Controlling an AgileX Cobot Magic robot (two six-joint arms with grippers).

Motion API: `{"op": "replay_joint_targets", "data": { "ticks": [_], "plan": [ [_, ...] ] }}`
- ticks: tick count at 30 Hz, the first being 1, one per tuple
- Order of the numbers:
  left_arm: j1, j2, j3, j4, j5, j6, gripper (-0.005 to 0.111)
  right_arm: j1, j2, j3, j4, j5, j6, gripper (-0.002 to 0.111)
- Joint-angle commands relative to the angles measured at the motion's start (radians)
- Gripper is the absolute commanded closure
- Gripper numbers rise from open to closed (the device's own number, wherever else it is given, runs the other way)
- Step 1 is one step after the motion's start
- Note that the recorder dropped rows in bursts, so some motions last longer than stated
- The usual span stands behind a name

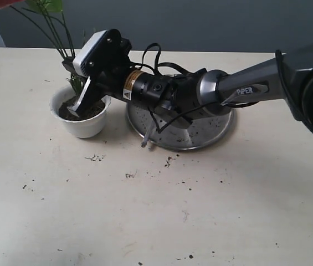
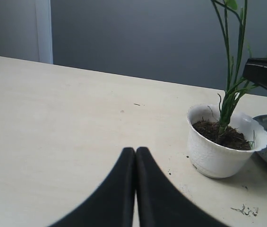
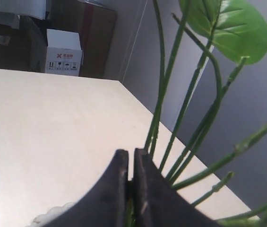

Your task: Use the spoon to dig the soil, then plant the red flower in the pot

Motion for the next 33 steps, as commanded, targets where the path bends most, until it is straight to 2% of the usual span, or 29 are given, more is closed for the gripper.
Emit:
{"op": "replay_joint_targets", "data": {
  "ticks": [1, 9, 16, 27, 33],
  "plan": [
    [-0.002, -0.005, 0.003, 0.002, 0.001, -0.001, 0.106, -0.003, 0.020, -0.006, 0.007, -0.022, -0.004, 0.109],
    [-0.002, -0.005, 0.003, 0.002, 0.001, -0.001, 0.106, -0.001, 0.049, -0.002, -0.024, -0.006, 0.115, 0.109],
    [-0.002, -0.005, 0.003, 0.002, 0.001, -0.001, 0.106, -0.001, 0.049, 0.000, -0.027, 0.097, 0.158, 0.109],
    [-0.002, -0.005, 0.003, 0.002, 0.001, -0.001, 0.106, -0.001, -0.011, 0.129, -0.024, 0.075, 0.174, 0.109],
    [-0.002, -0.005, 0.003, 0.002, 0.001, -0.001, 0.106, -0.001, -0.014, 0.135, -0.020, 0.114, 0.194, 0.109]
  ]
}}
